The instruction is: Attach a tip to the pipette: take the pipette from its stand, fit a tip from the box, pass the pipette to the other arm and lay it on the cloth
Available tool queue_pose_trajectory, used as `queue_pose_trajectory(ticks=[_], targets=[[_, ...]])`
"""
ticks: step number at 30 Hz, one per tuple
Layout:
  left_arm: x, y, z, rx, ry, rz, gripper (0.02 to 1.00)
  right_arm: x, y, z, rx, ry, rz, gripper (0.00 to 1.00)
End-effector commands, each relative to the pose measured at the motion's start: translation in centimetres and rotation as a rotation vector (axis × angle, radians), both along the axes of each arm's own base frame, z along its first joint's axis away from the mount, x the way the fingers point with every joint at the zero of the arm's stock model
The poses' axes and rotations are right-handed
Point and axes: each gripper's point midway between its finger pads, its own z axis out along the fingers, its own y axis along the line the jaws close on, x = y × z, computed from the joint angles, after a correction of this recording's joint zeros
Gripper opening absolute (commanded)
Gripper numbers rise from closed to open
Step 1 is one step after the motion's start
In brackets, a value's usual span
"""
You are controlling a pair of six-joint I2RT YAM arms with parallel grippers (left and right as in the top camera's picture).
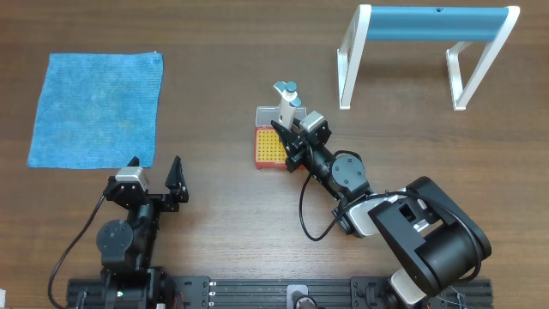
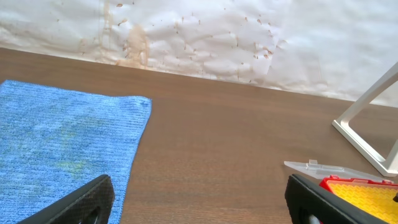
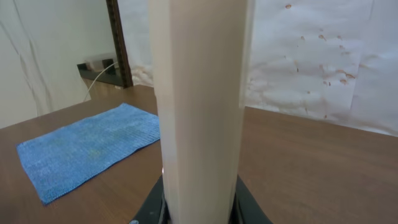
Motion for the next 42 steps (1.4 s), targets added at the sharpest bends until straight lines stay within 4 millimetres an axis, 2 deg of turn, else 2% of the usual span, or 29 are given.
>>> queue_pose_trajectory(ticks=[1,10,30,39,42], targets=[[0.0,0.0,-0.2,0.016,0.007,0.002,0.890,0.2,0.5,-0.3,0.016,0.017,0.015,0.077],[0.0,0.0,-0.2,0.016,0.007,0.002,0.890,0.8,0.6,-1.5,-0.007,0.031,0.002,0.077],[0.0,0.0,-0.2,0.016,0.007,0.002,0.890,1.0,0.8,-2.1,-0.017,0.048,0.002,0.077],[0.0,0.0,-0.2,0.016,0.007,0.002,0.890,0.9,0.7,-3.7,-0.052,0.104,0.001,0.077],[0.0,0.0,-0.2,0.016,0.007,0.002,0.893,0.8,0.6,-5.0,-0.081,0.150,0.000,0.080]])
